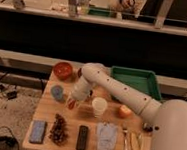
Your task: Place pepper in table surface
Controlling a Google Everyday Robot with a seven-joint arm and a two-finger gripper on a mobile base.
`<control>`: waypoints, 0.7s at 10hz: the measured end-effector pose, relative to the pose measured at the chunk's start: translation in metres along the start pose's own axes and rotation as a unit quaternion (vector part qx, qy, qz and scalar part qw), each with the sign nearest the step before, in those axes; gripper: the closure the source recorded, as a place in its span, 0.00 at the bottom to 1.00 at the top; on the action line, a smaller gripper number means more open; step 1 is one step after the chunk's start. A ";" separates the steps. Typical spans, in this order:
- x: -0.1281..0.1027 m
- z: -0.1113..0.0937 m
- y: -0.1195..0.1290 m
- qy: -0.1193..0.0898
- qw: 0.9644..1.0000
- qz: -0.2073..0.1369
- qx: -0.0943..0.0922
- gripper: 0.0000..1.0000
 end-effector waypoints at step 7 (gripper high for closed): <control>0.007 0.021 0.018 -0.021 1.000 0.014 -0.018 1.00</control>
